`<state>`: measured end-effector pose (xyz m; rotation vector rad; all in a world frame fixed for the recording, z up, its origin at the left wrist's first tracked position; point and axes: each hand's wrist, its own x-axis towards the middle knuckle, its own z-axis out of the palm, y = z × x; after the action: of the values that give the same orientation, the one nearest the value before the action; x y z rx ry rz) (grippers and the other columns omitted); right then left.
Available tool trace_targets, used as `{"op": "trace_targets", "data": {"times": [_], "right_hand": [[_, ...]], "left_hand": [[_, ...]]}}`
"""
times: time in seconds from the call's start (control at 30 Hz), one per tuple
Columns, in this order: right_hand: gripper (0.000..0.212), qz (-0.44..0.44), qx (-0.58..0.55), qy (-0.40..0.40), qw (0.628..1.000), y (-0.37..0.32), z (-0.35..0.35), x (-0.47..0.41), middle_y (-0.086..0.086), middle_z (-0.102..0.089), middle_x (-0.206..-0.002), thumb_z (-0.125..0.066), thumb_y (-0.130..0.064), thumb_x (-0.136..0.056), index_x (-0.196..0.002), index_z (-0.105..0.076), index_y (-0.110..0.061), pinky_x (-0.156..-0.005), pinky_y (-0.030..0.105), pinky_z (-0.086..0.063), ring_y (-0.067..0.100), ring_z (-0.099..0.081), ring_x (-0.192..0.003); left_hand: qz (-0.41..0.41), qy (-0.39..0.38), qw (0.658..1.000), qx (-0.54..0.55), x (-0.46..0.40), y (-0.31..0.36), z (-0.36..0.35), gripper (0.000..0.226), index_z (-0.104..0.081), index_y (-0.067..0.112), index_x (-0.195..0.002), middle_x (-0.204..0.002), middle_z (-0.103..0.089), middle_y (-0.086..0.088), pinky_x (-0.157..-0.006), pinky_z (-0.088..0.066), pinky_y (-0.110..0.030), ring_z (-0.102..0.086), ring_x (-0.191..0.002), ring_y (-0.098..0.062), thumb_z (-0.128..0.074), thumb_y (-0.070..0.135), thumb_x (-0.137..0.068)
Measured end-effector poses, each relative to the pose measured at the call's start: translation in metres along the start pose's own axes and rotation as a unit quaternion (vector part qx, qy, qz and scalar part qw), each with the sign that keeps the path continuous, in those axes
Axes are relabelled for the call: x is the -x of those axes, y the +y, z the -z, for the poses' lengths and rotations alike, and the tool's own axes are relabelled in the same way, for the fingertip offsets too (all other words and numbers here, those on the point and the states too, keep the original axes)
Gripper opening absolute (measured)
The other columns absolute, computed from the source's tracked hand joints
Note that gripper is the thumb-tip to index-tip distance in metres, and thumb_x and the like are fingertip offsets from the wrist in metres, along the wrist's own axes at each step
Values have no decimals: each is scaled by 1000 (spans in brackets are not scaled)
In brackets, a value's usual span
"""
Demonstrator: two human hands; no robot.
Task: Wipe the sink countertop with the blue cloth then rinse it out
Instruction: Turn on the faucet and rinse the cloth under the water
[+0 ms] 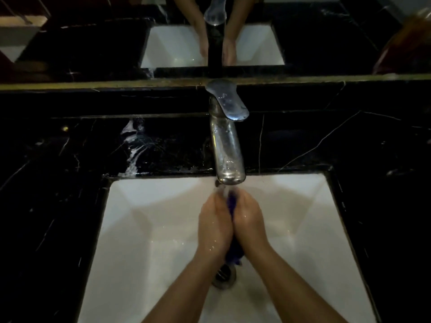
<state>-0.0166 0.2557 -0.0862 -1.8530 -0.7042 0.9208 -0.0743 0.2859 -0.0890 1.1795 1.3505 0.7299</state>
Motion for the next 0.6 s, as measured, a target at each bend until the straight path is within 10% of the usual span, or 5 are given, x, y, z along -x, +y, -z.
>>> {"op": "trace_targets", "data": {"times": [0.17,0.4,0.6], "right_hand": [[40,-38,42,-46,997,3,-6,2,8,-69,-95,-37,-46,-103,-93,-64,-18,-87,45,-52,28,-65,-91],[22,-27,-42,-10,999,-2,7,2,-2,-65,-79,-46,-31,-104,-88,-58,-21,-58,15,-45,18,-62,-76],[18,-20,-28,-36,999,-3,1,3,-3,-68,-84,-48,-32,-102,-90,-60,-26,-71,24,-51,15,-65,-80]], "left_hand": [[57,13,998,-20,10,-24,6,34,-61,14,-76,-74,-67,-6,-63,-53,-32,-64,-71,-19,-45,23,-104],[22,11,1000,11,9,8,2,15,-51,24,-93,-86,-67,-6,-76,-55,-48,-66,-82,-26,-51,37,-100],[52,6,997,59,9,13,9,5,-52,18,-97,-86,-65,-8,-72,-53,-41,-63,-78,-23,-51,19,-102]]}}
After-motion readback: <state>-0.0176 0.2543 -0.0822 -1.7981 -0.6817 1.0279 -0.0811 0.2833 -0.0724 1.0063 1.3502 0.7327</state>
